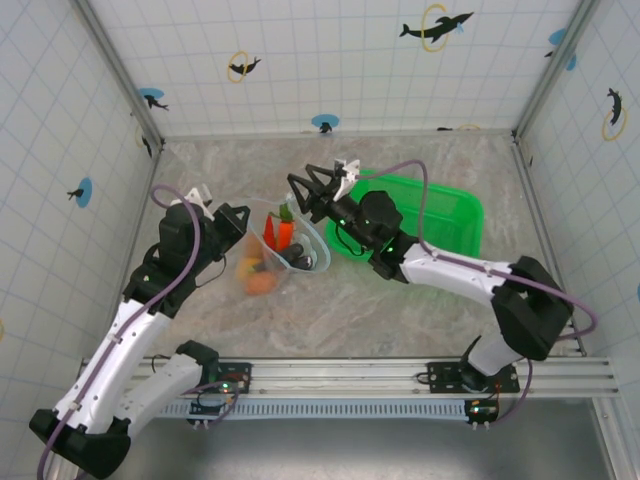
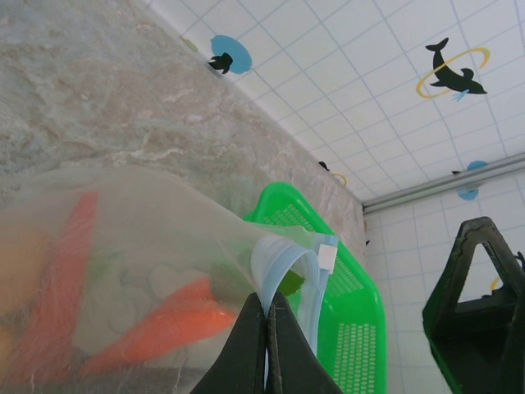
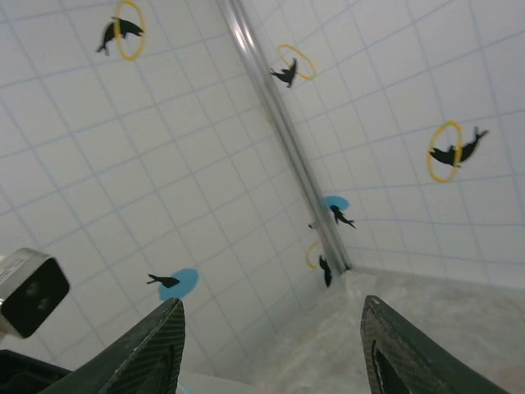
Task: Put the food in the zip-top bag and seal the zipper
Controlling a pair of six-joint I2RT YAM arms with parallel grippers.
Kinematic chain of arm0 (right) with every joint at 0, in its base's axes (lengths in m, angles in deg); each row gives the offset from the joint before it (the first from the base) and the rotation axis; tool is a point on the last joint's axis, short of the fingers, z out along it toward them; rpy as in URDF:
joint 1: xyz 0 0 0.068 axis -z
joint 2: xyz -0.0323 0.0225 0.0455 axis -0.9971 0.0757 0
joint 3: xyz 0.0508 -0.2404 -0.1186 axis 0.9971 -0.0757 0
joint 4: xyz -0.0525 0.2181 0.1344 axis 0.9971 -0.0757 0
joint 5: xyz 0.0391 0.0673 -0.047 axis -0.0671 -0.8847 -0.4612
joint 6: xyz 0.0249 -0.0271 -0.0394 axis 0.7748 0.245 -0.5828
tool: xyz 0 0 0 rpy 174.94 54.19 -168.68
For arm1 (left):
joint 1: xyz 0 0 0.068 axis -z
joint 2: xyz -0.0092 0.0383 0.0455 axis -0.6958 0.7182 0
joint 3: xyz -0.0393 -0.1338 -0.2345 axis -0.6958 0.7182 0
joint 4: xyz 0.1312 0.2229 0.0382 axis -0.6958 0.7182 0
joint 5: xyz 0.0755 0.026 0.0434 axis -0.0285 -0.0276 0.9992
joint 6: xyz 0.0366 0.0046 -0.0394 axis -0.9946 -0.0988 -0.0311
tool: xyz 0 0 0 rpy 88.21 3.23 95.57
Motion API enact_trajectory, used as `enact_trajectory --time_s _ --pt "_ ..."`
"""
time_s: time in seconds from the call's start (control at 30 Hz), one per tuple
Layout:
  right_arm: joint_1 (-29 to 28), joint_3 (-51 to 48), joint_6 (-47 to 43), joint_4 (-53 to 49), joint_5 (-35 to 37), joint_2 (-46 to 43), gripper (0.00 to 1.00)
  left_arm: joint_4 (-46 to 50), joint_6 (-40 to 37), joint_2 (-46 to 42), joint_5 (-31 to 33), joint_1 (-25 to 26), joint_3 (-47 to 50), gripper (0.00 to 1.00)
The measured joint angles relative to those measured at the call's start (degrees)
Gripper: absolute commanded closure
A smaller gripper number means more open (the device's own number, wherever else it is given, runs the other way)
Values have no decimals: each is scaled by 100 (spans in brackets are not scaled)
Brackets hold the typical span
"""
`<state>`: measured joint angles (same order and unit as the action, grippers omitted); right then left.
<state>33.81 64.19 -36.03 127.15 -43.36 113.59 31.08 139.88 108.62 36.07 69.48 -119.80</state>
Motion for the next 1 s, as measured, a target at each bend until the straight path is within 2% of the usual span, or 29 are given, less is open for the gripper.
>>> enact_trajectory --time_s 0.1,0.33,0.63,0.73,0.83,0.9,1.0 --pt "48 -2 -140 -1078 162 -452 43 24 -2 -26 22 0 0 100" --pt "483 -7 98 -2769 -793 -772 39 37 -4 -26 15 0 0 100" --pt "162 61 -22 -3812 -1178 -332 40 39 -4 -22 -79 0 0 100" --pt "109 291 -111 -4122 -1207 35 47 39 -4 -24 -131 0 0 100" --pt "57 533 -214 -4354 -1209 332 63 39 -7 -24 -162 0 15 100" --pt "37 645 -249 -4444 -1178 433 66 37 -9 -24 -181 0 57 100" --pt "35 793 -302 -4592 -1145 483 81 37 -11 -24 -227 0 107 100"
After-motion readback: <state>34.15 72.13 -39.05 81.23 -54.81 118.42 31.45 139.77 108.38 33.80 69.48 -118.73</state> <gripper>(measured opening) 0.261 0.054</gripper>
